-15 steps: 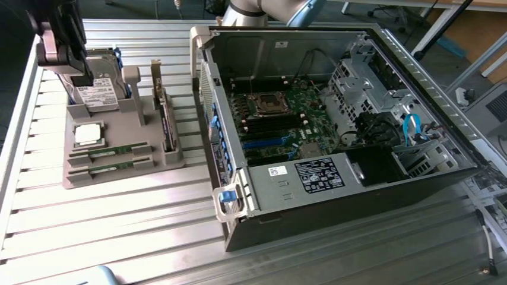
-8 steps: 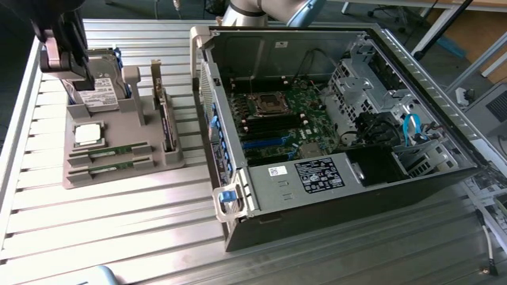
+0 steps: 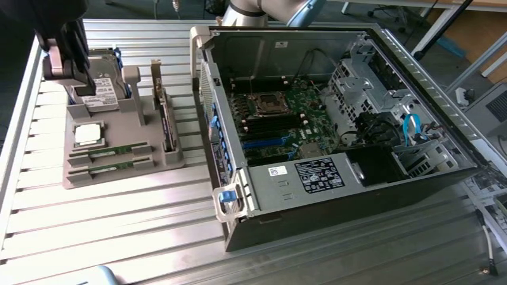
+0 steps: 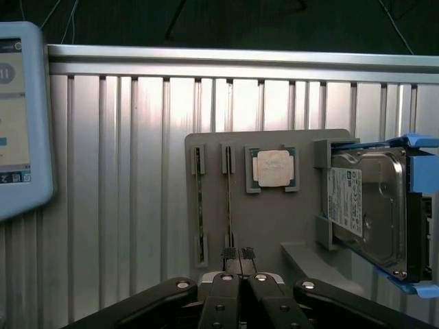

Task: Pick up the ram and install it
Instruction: 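Pick up the ram and move it above insertion slot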

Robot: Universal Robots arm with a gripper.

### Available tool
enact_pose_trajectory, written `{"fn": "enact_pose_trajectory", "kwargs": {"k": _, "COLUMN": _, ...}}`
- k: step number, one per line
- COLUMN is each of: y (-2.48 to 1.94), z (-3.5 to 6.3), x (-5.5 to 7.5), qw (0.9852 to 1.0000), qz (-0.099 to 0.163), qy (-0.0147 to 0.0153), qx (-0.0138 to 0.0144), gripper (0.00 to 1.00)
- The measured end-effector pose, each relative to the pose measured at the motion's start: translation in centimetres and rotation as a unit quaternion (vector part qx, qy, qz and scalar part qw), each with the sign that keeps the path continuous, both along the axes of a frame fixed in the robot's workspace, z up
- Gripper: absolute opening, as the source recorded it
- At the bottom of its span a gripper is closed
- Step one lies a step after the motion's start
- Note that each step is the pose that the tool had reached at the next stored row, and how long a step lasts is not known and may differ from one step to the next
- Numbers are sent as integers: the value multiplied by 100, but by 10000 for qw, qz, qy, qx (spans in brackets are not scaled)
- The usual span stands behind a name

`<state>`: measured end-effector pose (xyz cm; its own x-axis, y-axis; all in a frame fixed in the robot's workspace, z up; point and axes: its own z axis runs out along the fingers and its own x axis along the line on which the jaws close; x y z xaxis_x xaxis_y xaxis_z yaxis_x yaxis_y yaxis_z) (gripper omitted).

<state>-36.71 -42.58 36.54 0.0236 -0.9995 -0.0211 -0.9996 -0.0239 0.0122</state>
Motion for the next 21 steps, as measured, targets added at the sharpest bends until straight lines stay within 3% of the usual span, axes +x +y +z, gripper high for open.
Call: {"fn": "enact_pose_trajectory", "kwargs": {"k": 21, "y": -6, "z": -237, "x": -34, "qw": 10000, "qz": 12, "qy": 0, "qx": 0, "gripper": 11}}
